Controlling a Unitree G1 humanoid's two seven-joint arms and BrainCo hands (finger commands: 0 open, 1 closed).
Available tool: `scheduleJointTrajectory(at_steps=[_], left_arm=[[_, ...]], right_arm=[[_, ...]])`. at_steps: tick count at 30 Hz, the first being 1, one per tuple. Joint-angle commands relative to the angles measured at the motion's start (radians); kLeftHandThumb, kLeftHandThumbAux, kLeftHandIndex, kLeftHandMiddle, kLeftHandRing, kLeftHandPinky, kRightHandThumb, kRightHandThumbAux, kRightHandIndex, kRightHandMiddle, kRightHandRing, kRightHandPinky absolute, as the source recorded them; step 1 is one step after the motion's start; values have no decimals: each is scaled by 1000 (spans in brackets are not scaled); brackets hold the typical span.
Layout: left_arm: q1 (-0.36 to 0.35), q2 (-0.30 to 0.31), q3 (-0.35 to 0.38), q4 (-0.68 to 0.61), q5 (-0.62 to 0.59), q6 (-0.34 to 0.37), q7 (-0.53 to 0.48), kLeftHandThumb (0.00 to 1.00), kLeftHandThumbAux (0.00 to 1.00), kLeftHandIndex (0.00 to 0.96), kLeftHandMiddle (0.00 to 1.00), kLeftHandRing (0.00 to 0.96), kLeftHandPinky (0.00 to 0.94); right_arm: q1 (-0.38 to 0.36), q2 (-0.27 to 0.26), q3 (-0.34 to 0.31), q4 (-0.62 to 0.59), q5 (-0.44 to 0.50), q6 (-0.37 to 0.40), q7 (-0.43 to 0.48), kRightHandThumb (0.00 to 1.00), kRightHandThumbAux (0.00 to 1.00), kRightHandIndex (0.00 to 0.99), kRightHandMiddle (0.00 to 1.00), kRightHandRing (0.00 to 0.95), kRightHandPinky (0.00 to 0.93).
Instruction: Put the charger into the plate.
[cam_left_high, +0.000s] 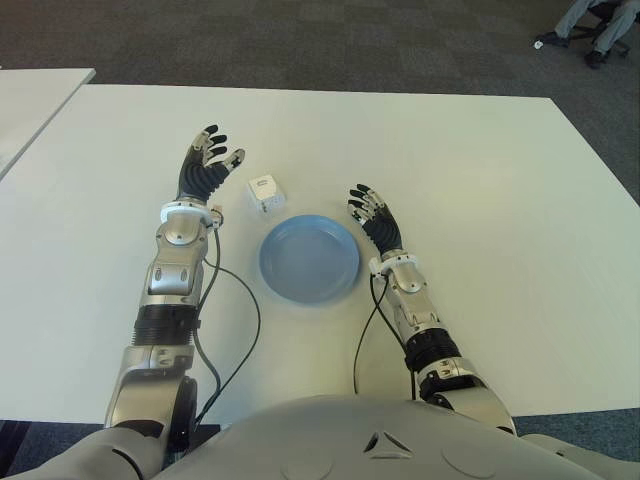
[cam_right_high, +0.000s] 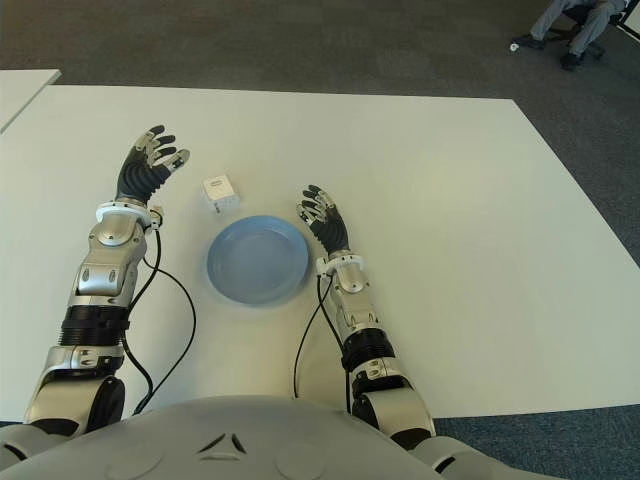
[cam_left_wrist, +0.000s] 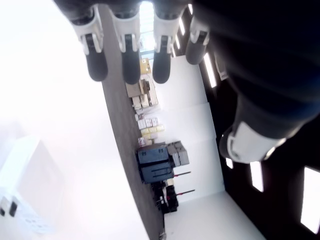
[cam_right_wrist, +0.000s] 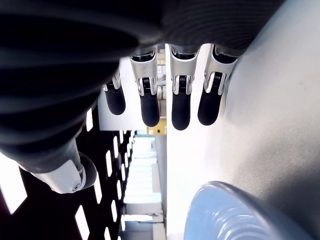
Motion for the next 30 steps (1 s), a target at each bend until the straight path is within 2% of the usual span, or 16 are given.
scheduleJointTrajectory(at_steps=[1,5,8,18,25,30], left_arm=[[16,28,-66,21,62,-14,-37,195,642,111,166,171,205],[8,113,-147,52,189,-67,-44,154,623,99,163,167,187],[-6,147,-190,101,265,-116,-24,126,610,90,164,169,184],[-115,272,-391,394,598,-379,201,76,703,49,112,111,126],[-181,325,-496,514,745,-469,299,89,752,40,87,86,101],[-217,338,-567,586,828,-523,376,77,770,34,74,70,95]], right_arm=[[15,28,9,29,-6,28,-12,0,615,132,198,193,202],[12,34,13,32,0,33,-15,0,616,130,194,189,191],[10,37,16,34,2,35,-18,0,616,127,193,186,190],[11,45,18,41,13,18,-22,0,620,126,188,181,195],[12,51,21,39,19,11,-25,0,620,128,193,184,200],[12,50,21,41,26,11,-21,0,615,127,196,186,196]])
